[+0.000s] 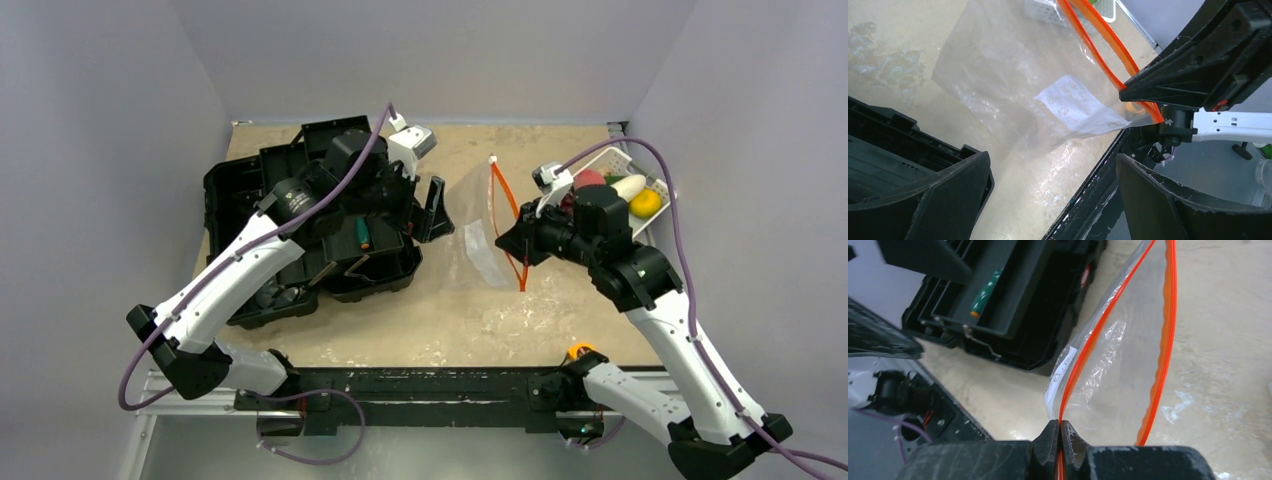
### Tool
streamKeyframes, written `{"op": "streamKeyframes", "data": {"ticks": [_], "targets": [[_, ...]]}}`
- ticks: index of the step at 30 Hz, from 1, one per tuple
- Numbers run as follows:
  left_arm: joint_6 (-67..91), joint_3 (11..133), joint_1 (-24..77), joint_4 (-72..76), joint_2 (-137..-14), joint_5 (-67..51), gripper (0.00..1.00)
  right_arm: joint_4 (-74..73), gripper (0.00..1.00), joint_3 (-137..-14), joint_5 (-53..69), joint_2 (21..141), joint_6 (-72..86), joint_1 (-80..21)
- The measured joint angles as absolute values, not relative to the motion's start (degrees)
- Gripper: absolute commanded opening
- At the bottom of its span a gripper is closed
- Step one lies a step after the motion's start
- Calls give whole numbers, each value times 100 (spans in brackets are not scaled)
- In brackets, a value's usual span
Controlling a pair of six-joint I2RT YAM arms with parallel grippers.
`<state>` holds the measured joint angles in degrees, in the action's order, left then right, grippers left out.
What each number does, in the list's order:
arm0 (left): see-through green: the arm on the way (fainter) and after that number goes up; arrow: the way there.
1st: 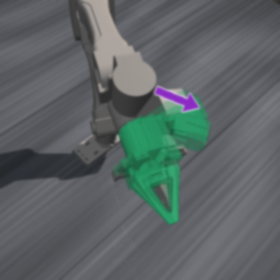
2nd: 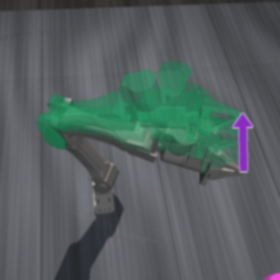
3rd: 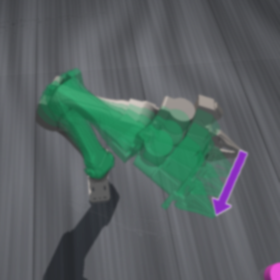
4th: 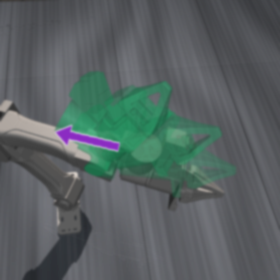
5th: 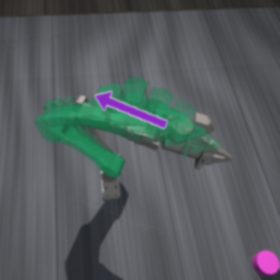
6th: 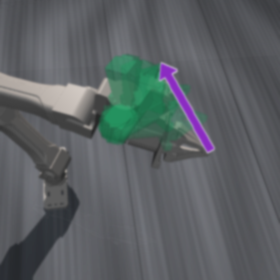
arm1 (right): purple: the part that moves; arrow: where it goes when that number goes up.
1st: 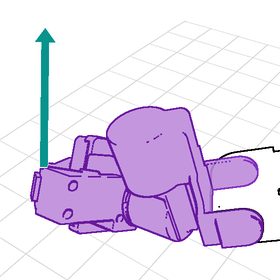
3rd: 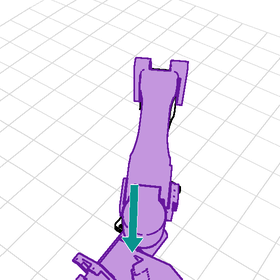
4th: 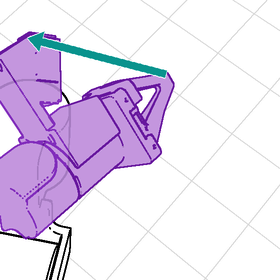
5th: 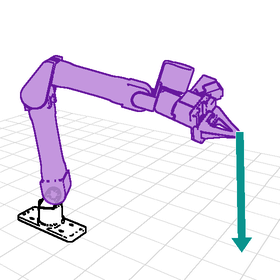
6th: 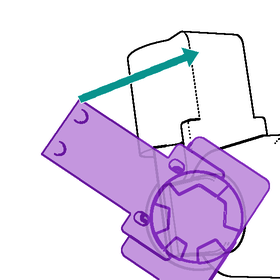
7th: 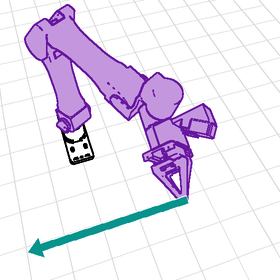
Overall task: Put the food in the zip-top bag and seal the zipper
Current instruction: Open the zipper of the food storage bag.
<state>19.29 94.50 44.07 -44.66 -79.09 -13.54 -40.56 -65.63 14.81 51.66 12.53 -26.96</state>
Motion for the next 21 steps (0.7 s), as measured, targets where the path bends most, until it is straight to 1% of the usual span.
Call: {"op": "streamKeyframes", "data": {"ticks": [4,7,10,17,21], "targets": [[1933,8879,4418,-4198,-7745,-1387,89,-3955,0,-6431,2102,5271,1238,-2803],[2005,8388,4425,-4005,-7533,-1354,82,-3776,0,-6171,2368,5374,1291,-2941],[2117,8243,4429,-3918,-7485,-1341,77,-3551,0,-5937,2523,5393,1422,-3148],[2604,8219,4429,-3750,-7502,-1111,77,-2895,0,-5693,2316,5341,1728,-3916],[2899,8337,4429,-3927,-7664,-790,72,-2556,0,-5524,1835,5321,1844,-4305]]}}
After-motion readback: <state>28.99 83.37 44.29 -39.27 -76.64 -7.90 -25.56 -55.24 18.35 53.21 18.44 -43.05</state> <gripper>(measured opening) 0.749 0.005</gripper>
